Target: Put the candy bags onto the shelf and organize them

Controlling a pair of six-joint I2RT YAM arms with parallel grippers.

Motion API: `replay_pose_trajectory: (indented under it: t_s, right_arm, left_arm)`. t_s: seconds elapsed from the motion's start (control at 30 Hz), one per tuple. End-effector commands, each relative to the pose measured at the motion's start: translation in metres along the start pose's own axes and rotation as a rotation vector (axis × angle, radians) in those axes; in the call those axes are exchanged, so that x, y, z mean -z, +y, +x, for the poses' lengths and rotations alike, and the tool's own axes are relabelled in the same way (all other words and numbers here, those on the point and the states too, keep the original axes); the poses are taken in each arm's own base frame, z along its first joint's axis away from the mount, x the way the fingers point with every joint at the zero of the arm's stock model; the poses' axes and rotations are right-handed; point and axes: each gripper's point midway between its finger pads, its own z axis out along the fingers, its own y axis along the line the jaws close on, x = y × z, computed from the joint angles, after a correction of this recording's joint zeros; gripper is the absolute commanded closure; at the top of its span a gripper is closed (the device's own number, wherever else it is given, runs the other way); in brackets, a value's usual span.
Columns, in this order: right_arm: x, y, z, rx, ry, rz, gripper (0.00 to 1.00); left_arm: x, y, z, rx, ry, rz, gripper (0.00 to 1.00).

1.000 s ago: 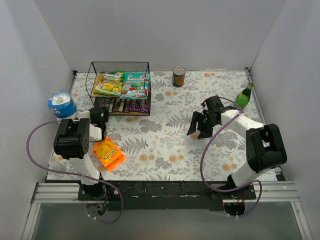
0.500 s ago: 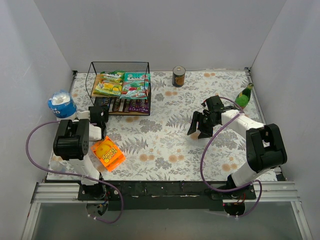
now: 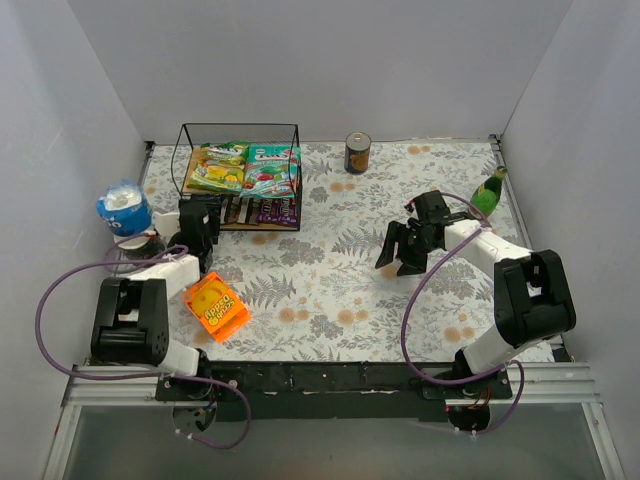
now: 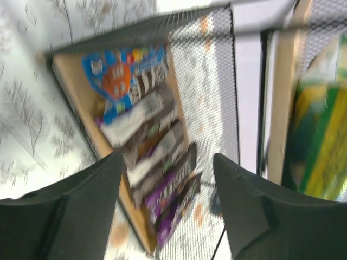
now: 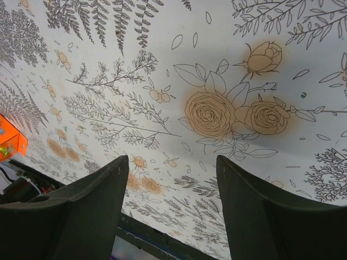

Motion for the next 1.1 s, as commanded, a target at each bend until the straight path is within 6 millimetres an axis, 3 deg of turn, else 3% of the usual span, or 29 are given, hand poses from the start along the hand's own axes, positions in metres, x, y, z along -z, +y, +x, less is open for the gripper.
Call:
replay_pose_trajectory:
  t_s: [0.0, 0.03, 0.1, 0.17, 0.23, 0.3, 0.33, 0.37, 0.47, 0.6, 0.73, 0.9, 1.07]
  right_arm:
    - [0.01, 0.009, -0.009, 0.012, -0.049, -0.029, 0.27]
    - [0.013, 0.009, -0.011, 0.015, -0.061, -0.026, 0.27]
    - [0.016, 0.01, -0.014, 0.016, -0.074, -0.024, 0.26]
    - [0.022, 0.015, -0.019, 0.025, -0.099, -0.028, 0.25]
    - [0.03, 0.017, -0.026, 0.031, -0.136, -0.021, 0.23]
    - [0.037, 0.018, -0.029, 0.044, -0.155, -0.012, 0.07]
    - [0.043, 0.021, -0.035, 0.057, -0.182, -0.01, 0.07]
    - [0.046, 0.022, -0.037, 0.065, -0.196, -0.009, 0.06]
    - [0.058, 0.024, -0.043, 0.077, -0.241, 0.004, 0.05]
    - [0.07, 0.028, -0.044, 0.082, -0.285, -0.007, 0.05]
    - [0.076, 0.031, -0.042, 0.092, -0.309, -0.023, 0.05]
    - [0.088, 0.027, -0.044, 0.101, -0.393, -0.018, 0.05]
    - [0.101, 0.021, -0.048, 0.101, -0.473, 0.001, 0.04]
  left_arm:
    - [0.025, -0.025, -0.003, 0.73, -0.021, -0.134, 0.3]
    - [0.032, -0.042, -0.005, 0.709, -0.005, -0.125, 0.27]
    - [0.043, -0.035, 0.003, 0.532, 0.025, -0.209, 0.21]
    - [0.057, -0.055, 0.001, 0.366, 0.065, -0.229, 0.1]
    - [0.07, -0.059, 0.0, 0.118, 0.103, -0.243, 0.05]
    - [0.091, -0.063, -0.004, -0.11, 0.139, -0.25, 0.02]
    - [0.097, -0.065, -0.005, -0.166, 0.153, -0.236, 0.02]
    - [0.116, -0.052, -0.01, -0.195, 0.161, -0.288, 0.02]
    - [0.142, -0.034, -0.018, -0.252, 0.178, -0.296, 0.02]
    - [0.18, -0.019, -0.019, -0.259, 0.234, -0.178, 0.02]
    - [0.195, -0.024, -0.016, -0.405, 0.288, -0.049, 0.02]
    - [0.199, -0.01, -0.04, -0.63, 0.238, -0.137, 0.02]
    - [0.206, -0.035, -0.051, -0.721, 0.191, -0.006, 0.02]
